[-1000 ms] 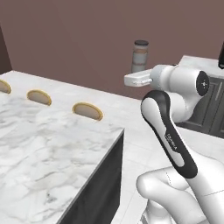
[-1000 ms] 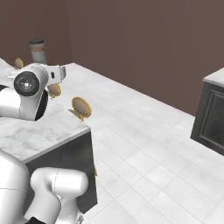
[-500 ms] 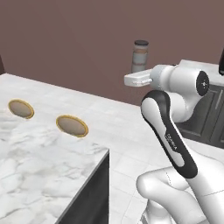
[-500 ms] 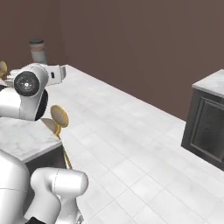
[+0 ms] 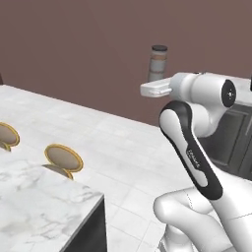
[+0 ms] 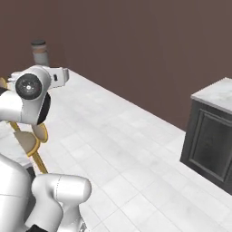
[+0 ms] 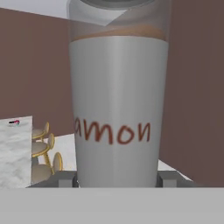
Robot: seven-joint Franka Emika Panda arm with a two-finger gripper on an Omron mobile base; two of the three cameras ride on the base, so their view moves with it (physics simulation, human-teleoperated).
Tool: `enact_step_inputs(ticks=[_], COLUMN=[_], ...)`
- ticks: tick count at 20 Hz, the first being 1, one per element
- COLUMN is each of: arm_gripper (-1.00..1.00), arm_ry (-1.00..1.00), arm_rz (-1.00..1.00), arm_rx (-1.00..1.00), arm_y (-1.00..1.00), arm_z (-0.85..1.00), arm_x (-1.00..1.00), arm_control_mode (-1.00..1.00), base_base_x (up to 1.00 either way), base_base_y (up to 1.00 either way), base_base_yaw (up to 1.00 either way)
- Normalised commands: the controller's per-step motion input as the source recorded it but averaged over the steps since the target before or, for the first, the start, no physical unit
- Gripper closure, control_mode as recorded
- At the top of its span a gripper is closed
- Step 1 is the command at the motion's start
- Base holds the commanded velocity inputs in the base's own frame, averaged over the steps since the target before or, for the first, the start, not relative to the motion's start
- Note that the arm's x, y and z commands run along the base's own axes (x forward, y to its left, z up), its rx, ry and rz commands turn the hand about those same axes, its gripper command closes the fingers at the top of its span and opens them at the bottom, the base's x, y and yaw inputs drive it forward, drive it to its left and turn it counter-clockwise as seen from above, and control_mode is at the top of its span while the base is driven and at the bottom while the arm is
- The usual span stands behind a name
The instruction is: Take the cinnamon bottle from the cabinet and place it on the dining table, next to the plate with the cupcake. Then take the chocolate from the dining counter and place it on the cupcake plate.
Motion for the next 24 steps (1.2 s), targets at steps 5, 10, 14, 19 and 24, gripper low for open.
enact_step_inputs(ticks=[5, 10, 14, 19, 24], arm_gripper=[1.00, 1.00, 1.00, 1.00, 1.00], arm_ry=[0.00, 0.00, 0.00, 0.00, 0.00], arm_rz=[0.00, 0.00, 0.00, 0.00, 0.00], arm_rx=[0.00, 0.00, 0.00, 0.00, 0.00], arm_y=[0.00, 0.00, 0.00, 0.00, 0.00], arm_z=[0.00, 0.00, 0.00, 0.00, 0.00], arm_x=[0.00, 0.00, 0.00, 0.00, 0.00], arm_control_mode=[1.00, 1.00, 1.00, 1.00, 1.00], base_base_x=[0.39, 0.51, 0.62, 0.62, 0.68], base_base_y=[-0.30, -0.29, -0.34, -0.35, -0.27], base_base_yaw=[0.34, 0.25, 0.12, 0.10, 0.12])
